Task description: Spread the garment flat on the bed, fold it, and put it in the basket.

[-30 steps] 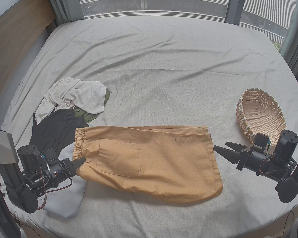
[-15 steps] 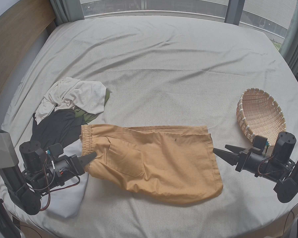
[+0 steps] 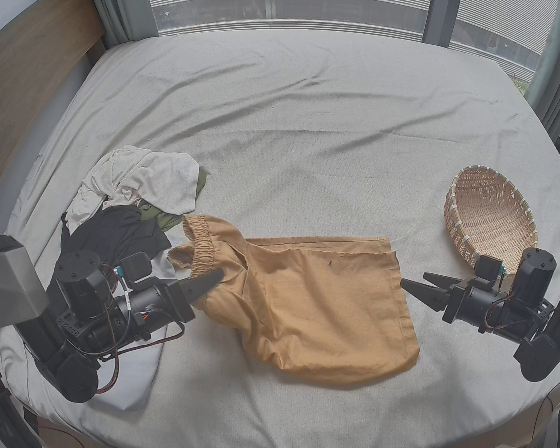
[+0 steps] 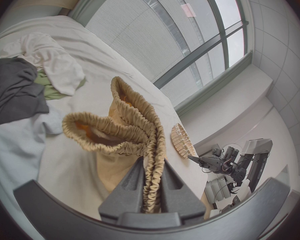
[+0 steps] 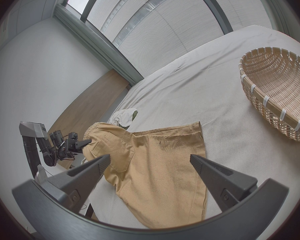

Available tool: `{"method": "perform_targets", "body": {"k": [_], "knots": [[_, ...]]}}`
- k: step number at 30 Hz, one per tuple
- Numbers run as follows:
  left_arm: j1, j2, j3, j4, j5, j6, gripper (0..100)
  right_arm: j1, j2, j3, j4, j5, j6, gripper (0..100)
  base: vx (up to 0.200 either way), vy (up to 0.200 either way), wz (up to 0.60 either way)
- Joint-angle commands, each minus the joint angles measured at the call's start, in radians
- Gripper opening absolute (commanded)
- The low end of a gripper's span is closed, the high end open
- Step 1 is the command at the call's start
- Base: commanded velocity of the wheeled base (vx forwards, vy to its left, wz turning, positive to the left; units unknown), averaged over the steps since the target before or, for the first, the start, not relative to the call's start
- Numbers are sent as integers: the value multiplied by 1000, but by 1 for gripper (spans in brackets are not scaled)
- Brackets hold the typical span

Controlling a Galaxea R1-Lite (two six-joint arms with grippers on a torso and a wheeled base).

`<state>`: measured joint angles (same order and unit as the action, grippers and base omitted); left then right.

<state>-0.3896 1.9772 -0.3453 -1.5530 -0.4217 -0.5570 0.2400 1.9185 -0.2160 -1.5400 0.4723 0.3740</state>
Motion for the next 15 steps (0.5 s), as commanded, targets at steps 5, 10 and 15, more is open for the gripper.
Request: {"method": "perform_targets", "body": {"k": [5,10,15], "knots": [[-95,48,-61,-1,3,-1,0,-1,-7,-3,0,0,2,100,0,0,0],[-144,86,-124,1,6,-1,0,-4,-19,-8,0,0,3,100,0,0,0],[-195,144,-175,2,8,-1,0,-11,-24,-14,0,0,5,100,0,0,0]]}}
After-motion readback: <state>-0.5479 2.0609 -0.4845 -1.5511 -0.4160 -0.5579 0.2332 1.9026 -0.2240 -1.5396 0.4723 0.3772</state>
